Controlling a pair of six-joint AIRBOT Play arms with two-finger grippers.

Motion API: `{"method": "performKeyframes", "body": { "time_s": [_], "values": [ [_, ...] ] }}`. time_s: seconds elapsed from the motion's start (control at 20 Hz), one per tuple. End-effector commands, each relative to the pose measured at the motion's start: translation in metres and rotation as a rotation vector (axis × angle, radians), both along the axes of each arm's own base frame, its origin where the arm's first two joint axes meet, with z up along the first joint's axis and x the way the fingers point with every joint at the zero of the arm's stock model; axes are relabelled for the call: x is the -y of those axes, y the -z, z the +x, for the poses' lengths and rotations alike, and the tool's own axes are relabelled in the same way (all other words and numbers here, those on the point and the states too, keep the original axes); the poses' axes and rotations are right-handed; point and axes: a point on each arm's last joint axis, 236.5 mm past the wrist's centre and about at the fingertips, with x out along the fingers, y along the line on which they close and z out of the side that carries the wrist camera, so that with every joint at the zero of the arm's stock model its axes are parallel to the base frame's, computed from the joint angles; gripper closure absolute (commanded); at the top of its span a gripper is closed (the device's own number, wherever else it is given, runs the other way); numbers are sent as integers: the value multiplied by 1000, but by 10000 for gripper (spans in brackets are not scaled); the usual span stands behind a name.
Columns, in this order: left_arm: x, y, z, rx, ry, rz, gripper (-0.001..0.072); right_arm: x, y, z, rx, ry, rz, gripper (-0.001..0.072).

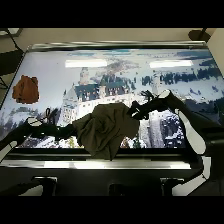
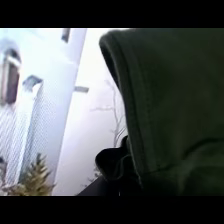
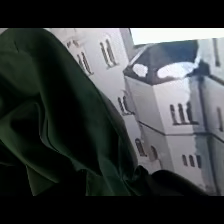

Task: Fold the shirts.

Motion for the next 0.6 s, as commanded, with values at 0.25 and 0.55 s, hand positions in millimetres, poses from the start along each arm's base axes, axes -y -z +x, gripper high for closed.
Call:
{"method": "performKeyframes", "body": {
  "time_s": [0.25, 0.55],
  "values": [
    [4, -20, 3, 57, 91, -22, 681, -17, -15, -8, 32, -88, -1, 671],
    [-97, -270, 107, 722, -62, 271, 682, 30, -248, 80, 804, -7, -228, 672]
  ]
}}
